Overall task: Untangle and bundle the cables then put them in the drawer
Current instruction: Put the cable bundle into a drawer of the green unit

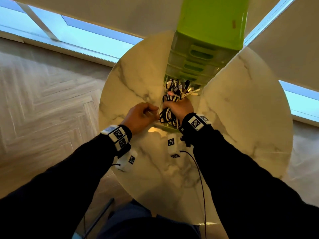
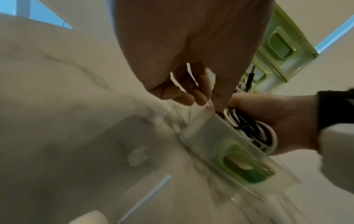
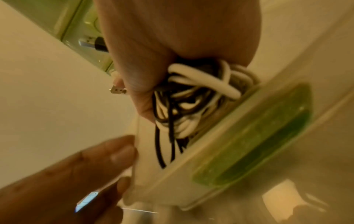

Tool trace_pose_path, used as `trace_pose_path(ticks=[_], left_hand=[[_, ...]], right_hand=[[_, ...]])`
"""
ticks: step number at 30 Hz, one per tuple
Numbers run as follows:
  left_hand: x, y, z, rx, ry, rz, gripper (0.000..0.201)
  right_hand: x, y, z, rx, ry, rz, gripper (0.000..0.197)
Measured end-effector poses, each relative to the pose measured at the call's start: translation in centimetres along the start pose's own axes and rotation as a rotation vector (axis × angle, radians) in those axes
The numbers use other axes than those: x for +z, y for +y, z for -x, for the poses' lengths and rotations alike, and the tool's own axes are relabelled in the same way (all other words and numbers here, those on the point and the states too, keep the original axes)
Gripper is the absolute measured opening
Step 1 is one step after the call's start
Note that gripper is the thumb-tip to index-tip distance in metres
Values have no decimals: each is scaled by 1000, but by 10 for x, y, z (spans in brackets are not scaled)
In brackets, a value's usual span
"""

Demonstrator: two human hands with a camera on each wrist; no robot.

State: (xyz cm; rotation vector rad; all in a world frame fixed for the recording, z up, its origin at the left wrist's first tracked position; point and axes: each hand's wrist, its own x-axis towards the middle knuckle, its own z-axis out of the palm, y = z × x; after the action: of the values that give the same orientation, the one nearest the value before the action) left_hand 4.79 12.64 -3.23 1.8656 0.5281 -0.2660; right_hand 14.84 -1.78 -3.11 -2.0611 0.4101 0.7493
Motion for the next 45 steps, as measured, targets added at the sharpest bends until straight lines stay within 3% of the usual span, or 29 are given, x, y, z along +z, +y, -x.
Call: trace_pose_path(ticks=[3, 8, 13, 17, 22, 24, 27, 29, 34, 39, 42, 45], left_hand=[[-12, 25, -21, 104, 9, -9, 22], [3, 64, -55, 187, -19, 39, 41], [33, 75, -72, 218, 39, 31, 42], [49, 75, -76, 243, 76, -51, 37], [57, 77, -84, 248, 39, -118, 29], [59, 78, -88, 220, 18, -115, 28], [58, 76, -92, 209, 12, -121, 30], [57, 75, -92, 209, 2, -142, 31], [53, 82, -85, 219, -22, -275, 36], [59, 93, -87, 127, 21, -392, 48], [65, 101, -86, 128, 42, -478, 38], [69, 105, -86, 147, 44, -530, 34]], right_hand=[[-1, -1, 0, -29, 41, 112, 72], [-5, 6, -10, -29, 16, 217, 64], [0, 13, -24, -62, -14, 361, 117], [-8, 13, -26, -72, -36, 416, 93], [-8, 24, -18, -133, -13, 511, 94], [-9, 29, -9, -204, 36, 487, 91], [-9, 35, 5, -289, 135, 448, 102], [-11, 33, 6, -291, 113, 467, 111], [-29, 21, -6, -301, -45, 640, 98], [-29, 31, -7, -507, 4, 830, 91], [-20, 38, -1, -500, 19, 792, 96], [-15, 47, 5, -440, 52, 587, 106]])
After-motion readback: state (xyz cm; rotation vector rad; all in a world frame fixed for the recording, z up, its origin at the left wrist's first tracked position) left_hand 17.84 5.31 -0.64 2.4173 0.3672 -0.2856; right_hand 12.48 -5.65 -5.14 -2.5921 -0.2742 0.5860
